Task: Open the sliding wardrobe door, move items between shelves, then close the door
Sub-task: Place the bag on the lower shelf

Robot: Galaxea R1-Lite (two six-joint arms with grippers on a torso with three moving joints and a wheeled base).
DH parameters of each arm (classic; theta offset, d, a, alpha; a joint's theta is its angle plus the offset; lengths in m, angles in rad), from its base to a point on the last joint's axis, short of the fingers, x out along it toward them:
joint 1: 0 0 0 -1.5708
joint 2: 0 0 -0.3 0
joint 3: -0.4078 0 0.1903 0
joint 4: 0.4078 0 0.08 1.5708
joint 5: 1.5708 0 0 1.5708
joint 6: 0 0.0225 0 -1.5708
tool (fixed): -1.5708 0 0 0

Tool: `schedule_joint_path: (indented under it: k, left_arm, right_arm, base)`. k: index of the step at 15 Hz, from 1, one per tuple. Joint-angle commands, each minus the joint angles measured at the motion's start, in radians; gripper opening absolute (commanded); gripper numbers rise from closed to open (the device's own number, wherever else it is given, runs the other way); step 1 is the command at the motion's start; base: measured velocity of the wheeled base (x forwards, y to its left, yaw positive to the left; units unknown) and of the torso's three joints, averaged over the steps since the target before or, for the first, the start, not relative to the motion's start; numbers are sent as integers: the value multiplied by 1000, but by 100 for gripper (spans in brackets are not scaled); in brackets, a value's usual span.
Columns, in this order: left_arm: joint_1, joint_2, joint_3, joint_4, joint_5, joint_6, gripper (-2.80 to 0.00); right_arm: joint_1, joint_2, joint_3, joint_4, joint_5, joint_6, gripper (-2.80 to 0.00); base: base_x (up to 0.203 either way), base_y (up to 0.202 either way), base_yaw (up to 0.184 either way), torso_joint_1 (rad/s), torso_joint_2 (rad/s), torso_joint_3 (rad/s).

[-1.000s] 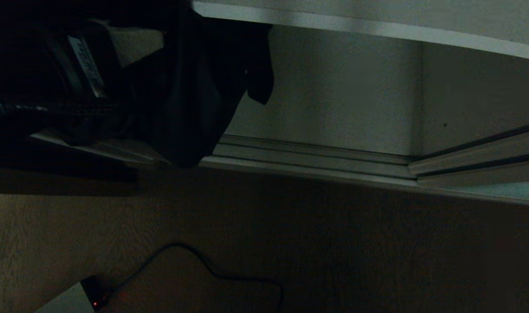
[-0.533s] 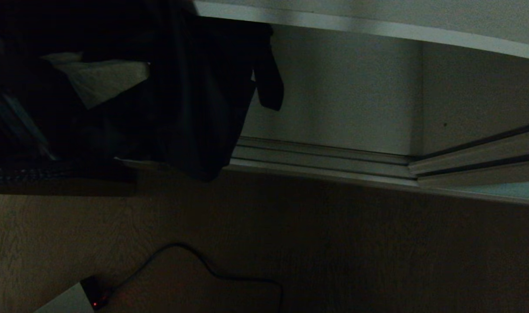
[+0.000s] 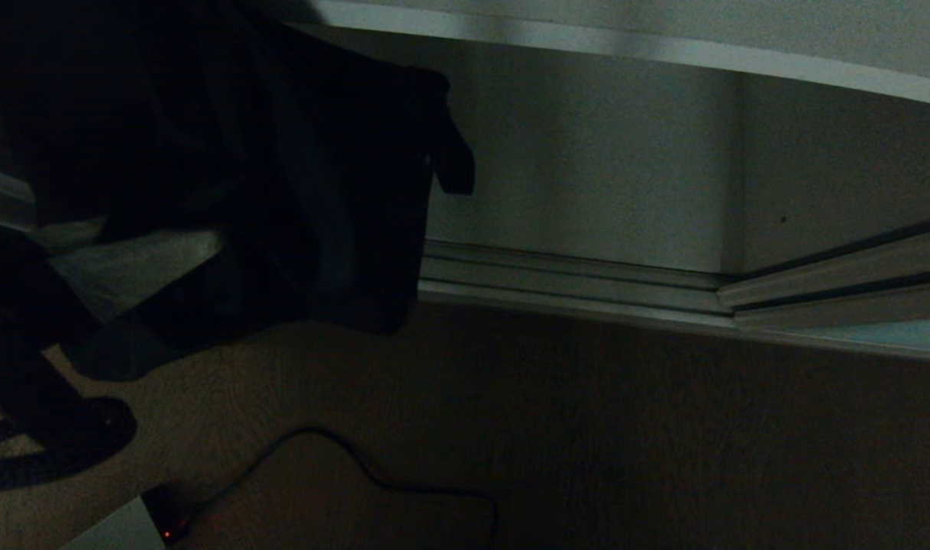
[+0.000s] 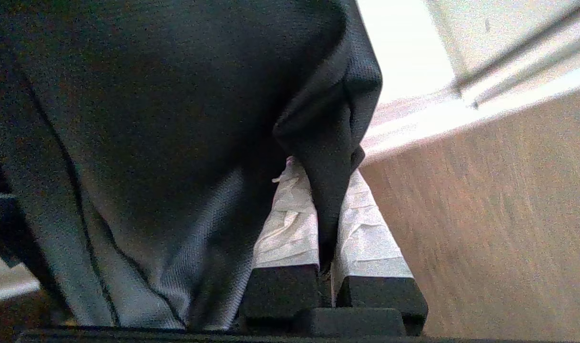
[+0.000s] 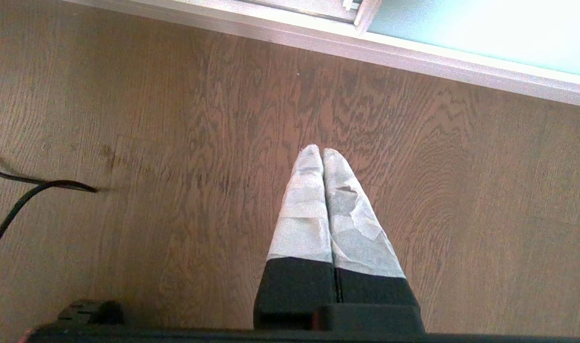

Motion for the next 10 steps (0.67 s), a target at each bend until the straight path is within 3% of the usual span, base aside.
schedule_joint_path:
  k: [1, 4, 10]
  left_arm:
    - [0, -20, 60, -4, -8, -5, -280]
    - [0, 56, 74, -9, -32, -91, -280]
    - [-2, 262, -52, -22, -50, -320, -280]
  right_arm:
    - [0, -5, 0, 0, 1, -1, -280]
    - [0, -4, 0, 0, 1, -1, -280]
    - [0, -3, 0, 0, 1, -1, -280]
  base:
    - [0, 0, 0, 0, 0, 0]
    - [0, 0, 0, 0, 0, 0]
    - [0, 0, 0, 0, 0, 0]
